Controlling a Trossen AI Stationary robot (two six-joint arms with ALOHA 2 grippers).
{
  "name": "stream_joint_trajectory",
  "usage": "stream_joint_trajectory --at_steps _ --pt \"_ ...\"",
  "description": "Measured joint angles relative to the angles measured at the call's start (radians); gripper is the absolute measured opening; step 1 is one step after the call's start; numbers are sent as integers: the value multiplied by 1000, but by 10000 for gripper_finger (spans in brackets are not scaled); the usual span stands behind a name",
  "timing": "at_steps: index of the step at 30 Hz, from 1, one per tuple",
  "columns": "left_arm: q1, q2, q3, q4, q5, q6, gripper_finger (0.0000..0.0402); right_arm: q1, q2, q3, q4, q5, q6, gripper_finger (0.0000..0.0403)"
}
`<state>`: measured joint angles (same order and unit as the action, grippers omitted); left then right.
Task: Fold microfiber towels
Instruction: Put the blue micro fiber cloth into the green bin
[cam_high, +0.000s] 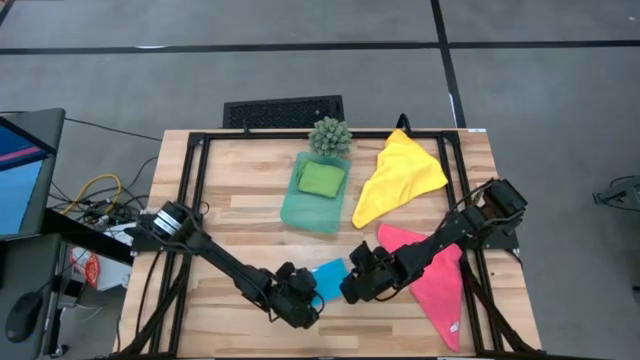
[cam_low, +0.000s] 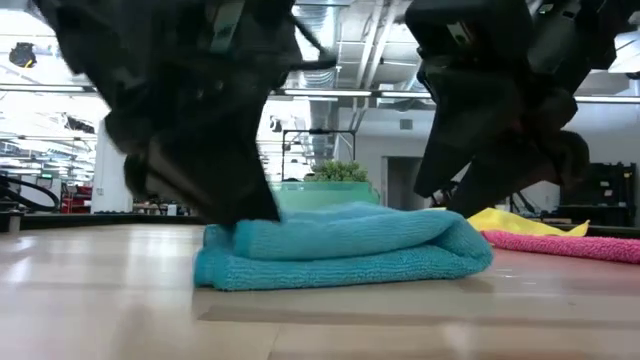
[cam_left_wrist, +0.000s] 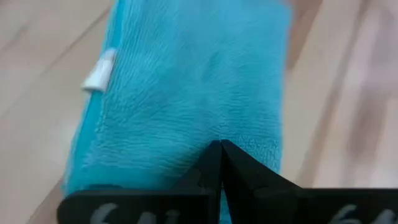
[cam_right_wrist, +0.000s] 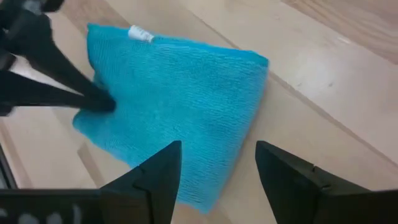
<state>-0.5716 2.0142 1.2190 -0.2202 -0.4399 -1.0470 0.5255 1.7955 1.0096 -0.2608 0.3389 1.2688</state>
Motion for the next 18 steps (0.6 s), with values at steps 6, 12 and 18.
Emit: stream_joint_trajectory --at_steps 6,12,18 --pt "-4 26 3 -6 25 -32 0 -3 26 1 45 -26 25 230" --pt "-5 28 3 -13 17 -27 0 -11 61 -6 1 -45 33 230" --pt "-5 29 3 -24 17 -22 0 -22 58 -3 46 -51 -8 245"
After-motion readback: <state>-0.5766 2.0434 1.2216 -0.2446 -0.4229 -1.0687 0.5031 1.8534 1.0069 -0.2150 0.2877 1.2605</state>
